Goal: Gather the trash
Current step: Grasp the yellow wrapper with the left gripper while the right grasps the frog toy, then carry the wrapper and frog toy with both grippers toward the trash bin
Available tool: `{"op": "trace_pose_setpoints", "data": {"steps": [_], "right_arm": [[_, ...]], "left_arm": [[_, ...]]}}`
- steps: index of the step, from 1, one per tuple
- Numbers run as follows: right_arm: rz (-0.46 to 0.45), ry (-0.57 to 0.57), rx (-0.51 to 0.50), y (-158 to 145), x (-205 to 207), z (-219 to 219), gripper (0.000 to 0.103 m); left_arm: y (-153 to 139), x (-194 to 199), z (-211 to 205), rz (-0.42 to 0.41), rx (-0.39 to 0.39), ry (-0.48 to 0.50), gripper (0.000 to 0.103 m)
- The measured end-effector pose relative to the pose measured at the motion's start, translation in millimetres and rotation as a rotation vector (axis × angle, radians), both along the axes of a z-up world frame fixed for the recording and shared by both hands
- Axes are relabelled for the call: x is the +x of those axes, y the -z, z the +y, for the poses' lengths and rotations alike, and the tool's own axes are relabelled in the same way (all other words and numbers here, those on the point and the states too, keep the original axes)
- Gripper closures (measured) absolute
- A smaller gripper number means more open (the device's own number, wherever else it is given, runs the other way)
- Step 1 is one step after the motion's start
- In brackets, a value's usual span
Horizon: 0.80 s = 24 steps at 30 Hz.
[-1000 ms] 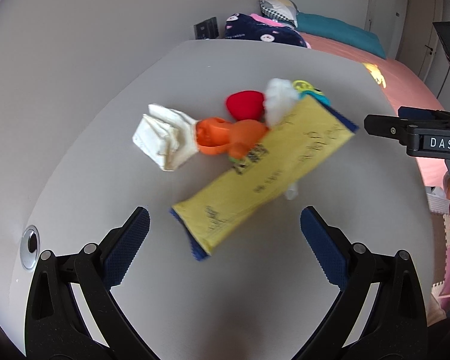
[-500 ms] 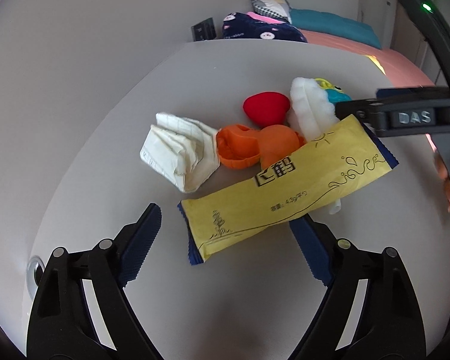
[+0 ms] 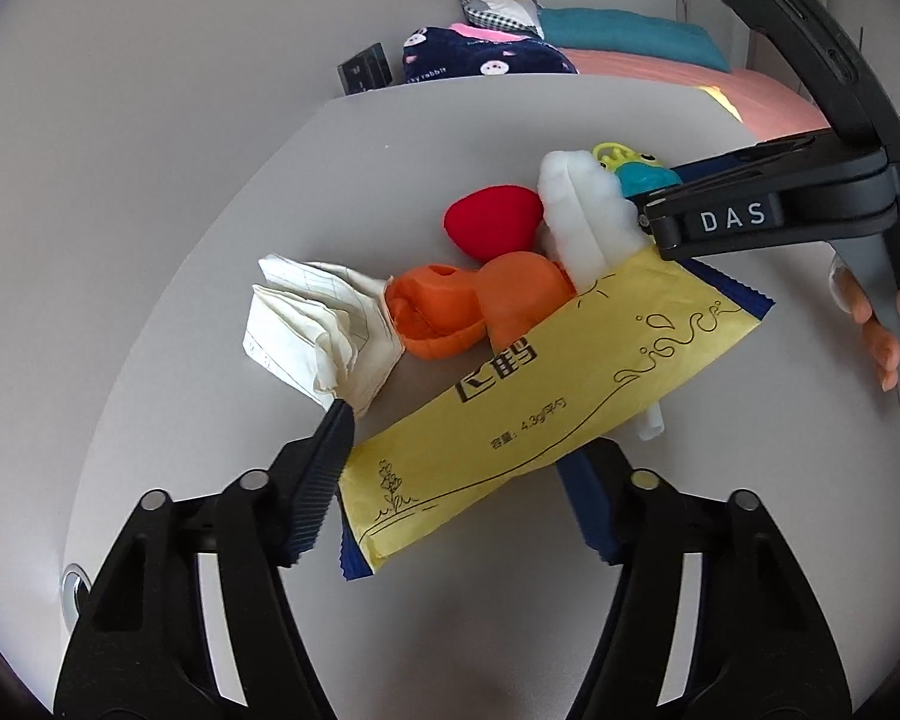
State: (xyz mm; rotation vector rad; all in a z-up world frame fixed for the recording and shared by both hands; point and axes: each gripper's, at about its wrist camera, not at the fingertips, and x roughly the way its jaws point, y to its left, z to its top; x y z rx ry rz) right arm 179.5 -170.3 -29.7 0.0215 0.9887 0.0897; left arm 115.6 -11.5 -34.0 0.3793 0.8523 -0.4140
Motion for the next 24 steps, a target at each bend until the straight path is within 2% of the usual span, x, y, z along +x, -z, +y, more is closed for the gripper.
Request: {"op": "trace_pose_setpoints", "data": {"steps": [5,12,20,24], "right_arm": [[0.002,0.001,0.006,-0.4,-0.7,-0.8,0.047],[-0.021,0.007,-0.003,-7.1,-10.6,-8.8,0.047],[-0.061,0.009,0.03,-27.1,-38.9,-30.7,0.047],[-0.081,0.017,0.046,-36.3,-56.4,-47.1,0.047]], "left_arm": [[-1.0,-0.3,2.7,0.003,-0.015,0.002,0.054],[-10.4,-5.5,5.1,0.001,-0.081,-0.021,0.081],[-28.4,-21.8,2.4,-0.026,-0.137,-0.095,0.082],[-37.5,-38.9,-12.1,-0.031,-0.161,-0.096,0.082]]}}
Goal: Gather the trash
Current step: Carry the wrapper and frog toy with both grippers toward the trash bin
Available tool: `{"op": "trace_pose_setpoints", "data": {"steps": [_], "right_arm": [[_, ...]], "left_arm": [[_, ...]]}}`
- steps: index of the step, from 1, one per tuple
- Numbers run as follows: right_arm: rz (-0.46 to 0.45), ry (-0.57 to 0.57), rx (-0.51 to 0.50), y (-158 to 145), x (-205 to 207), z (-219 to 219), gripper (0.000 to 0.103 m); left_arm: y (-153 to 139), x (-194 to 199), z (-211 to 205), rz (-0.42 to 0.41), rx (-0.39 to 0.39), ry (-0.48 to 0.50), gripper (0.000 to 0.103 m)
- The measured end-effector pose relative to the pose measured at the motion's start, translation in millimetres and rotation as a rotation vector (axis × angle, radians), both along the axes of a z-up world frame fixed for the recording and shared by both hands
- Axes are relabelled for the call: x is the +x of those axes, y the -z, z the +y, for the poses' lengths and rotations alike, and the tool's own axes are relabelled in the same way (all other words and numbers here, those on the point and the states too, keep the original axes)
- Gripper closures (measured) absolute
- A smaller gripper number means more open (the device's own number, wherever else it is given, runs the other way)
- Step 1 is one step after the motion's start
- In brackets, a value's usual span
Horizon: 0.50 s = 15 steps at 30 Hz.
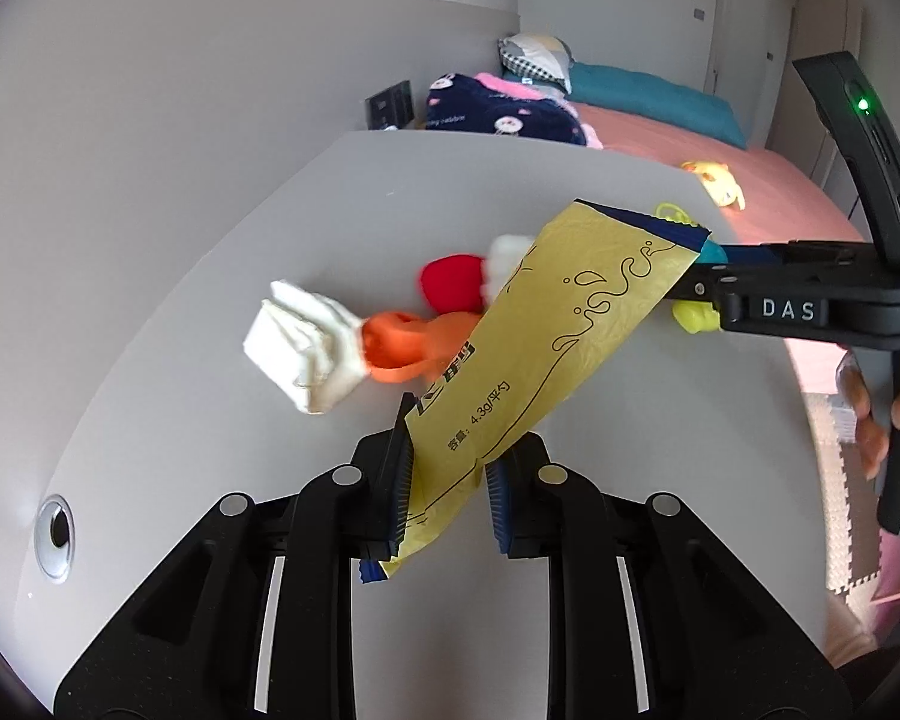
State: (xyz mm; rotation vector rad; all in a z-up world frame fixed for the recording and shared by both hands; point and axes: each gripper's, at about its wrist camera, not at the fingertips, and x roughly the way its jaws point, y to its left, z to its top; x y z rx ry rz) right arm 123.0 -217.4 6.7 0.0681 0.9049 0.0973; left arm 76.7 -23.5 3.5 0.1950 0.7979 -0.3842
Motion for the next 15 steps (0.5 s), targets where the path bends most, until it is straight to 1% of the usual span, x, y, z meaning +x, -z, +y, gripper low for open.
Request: {"op": "trace_pose_setpoints", "data": {"steps": [5,10,15], "right_arm": [[-0.022,0.016,0.012,-8.8,-21.3,-25.3,0.047],[-0.042,0.046,0.024,-16.4,-45.4,-59.4,0.047],[-0.059,0.084,0.03,-22.2,-65.7,-94.4,0.047]], "left_arm": [[-9.9,-15.1,-30.6,-0.016,-0.008,0.023,0.082],[-13.9,-25.2,-69.5,-0.009,-0.016,0.042,0.082],[-14.9,-34.6,-114.2,0.007,-0.038,0.098,0.082]]}}
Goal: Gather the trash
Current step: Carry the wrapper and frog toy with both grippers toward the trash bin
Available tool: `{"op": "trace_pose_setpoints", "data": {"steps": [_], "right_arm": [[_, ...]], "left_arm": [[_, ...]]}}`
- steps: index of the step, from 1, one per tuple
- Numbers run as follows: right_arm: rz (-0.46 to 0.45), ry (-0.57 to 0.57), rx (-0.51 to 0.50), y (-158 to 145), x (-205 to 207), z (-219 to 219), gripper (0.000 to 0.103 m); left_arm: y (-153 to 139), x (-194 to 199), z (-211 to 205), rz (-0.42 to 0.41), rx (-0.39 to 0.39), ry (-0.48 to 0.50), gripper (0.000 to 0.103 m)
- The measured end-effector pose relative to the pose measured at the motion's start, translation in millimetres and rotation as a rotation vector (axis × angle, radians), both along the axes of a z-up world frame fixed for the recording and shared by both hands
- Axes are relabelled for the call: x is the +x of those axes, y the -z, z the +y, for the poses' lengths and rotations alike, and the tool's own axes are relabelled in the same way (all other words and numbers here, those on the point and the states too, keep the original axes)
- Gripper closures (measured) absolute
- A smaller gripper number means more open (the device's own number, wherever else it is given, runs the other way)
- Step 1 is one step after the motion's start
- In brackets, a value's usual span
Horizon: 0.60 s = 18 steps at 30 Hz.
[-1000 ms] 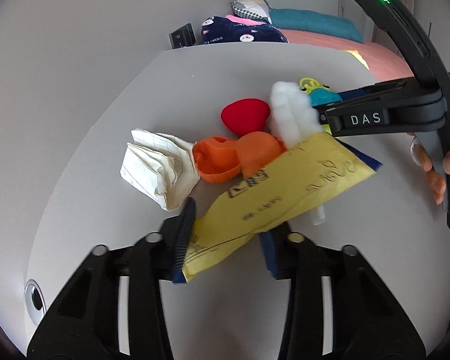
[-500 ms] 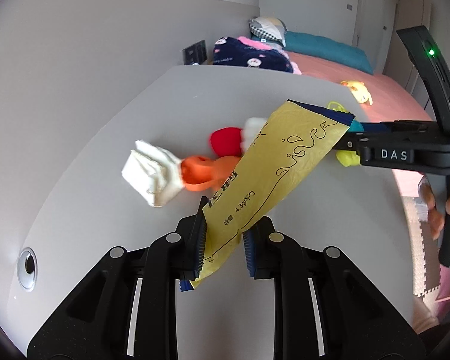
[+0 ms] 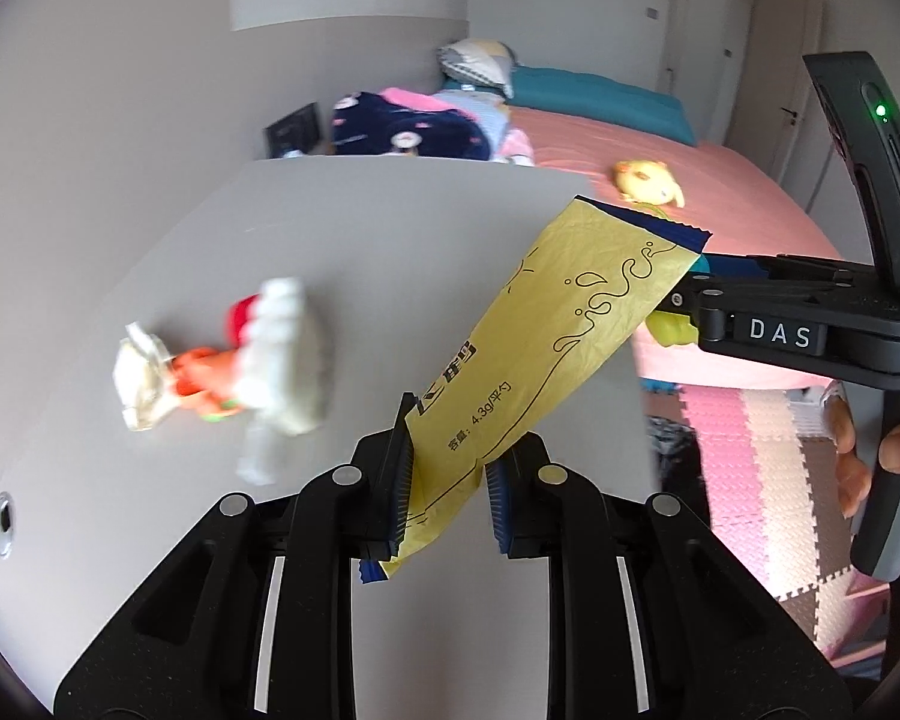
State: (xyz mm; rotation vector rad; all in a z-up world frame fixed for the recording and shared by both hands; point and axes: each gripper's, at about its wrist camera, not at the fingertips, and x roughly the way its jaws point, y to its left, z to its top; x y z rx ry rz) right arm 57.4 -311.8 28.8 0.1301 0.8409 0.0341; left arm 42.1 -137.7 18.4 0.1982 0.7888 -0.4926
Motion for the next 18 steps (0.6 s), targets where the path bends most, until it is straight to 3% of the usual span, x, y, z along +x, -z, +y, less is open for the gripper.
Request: {"op": "trace_pose_setpoints", "data": {"steps": [7,18], "right_arm": [[-0.012,0.072,-0.001,-5.9,-24.5,-53.0,0.047],[-0.022,0.177,0.016,-6.0,-53.6,-115.7,0.047]], "left_arm": [[-0.3,-13.3,-60.5,0.005,-0.01,0.09,0.082],[1.6,-24.4,-121.4,0.034,-0.017,0.183,0.082]]}}
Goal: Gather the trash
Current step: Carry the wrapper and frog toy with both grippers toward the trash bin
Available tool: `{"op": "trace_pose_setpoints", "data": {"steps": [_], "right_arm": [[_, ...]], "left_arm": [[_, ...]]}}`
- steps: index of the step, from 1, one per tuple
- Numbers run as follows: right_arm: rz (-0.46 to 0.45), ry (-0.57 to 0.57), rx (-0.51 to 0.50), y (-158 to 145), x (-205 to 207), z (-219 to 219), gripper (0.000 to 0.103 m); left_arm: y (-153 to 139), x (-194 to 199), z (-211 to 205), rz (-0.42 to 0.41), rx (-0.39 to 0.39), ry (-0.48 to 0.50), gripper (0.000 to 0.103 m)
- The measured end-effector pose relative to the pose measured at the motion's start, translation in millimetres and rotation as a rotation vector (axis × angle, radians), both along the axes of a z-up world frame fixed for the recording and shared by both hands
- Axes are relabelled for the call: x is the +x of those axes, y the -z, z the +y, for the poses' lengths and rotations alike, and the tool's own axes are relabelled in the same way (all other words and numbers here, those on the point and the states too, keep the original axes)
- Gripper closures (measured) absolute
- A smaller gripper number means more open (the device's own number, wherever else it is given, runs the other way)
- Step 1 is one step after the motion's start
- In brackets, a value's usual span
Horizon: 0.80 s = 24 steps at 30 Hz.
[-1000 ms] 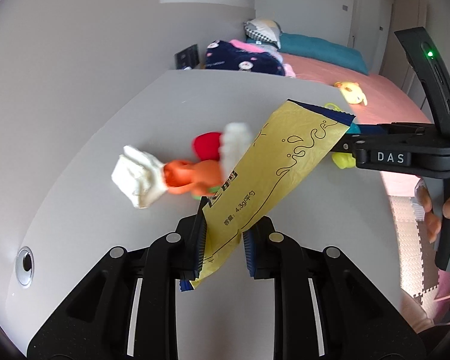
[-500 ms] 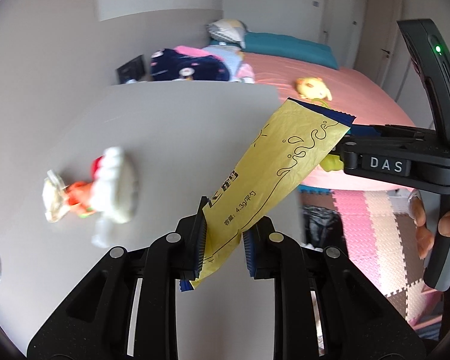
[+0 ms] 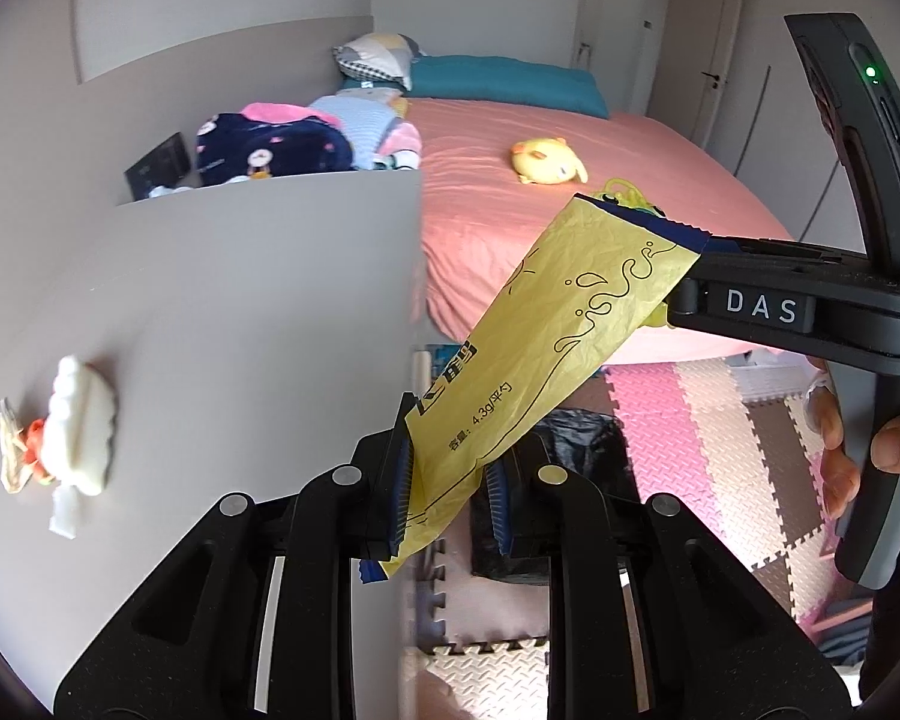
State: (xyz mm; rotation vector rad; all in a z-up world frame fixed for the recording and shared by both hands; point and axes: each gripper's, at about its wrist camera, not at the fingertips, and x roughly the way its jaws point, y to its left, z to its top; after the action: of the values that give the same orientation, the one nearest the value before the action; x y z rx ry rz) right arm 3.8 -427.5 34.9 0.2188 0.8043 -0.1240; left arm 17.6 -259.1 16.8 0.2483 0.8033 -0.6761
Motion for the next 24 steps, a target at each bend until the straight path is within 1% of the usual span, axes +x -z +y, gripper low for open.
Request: {"op": "trace_pose_setpoints", "data": {"steps": [8,15,20,21,22,23,24], "right_arm": [[0.014,0.109,-0.017,1.7,-21.3,-53.1,0.047],[0.031,0.189,-0.017,7.2,-30.9,-95.5,0.047],[0.048,0.241,-0.027,13.0,-34.9,-122.7,0.047],[0.052,0.251,-0.026,14.0,-34.9,-127.5,0.047],[0.052,0.265,-0.017,15.0,-35.3,-133.2,0.036],[0.049,0.287,-0.005,15.8,-36.4,-139.9,0.021],[0.039,0.304,-0.005,15.9,-37.6,-143.6,0.003]], "left_arm": [[7.5,-3.3,-50.1,0.041,-0.011,0.084,0.082],[20.3,-0.2,-84.0,0.098,-0.009,0.125,0.082],[31.8,6.5,-104.1,0.14,0.017,0.135,0.082],[35.0,10.0,-108.1,0.148,0.028,0.133,0.08],[37.6,11.7,-111.1,0.16,0.036,0.129,0.066],[40.2,13.0,-114.1,0.178,0.044,0.127,0.05],[42.2,16.4,-116.6,0.187,0.052,0.119,0.016]]}}
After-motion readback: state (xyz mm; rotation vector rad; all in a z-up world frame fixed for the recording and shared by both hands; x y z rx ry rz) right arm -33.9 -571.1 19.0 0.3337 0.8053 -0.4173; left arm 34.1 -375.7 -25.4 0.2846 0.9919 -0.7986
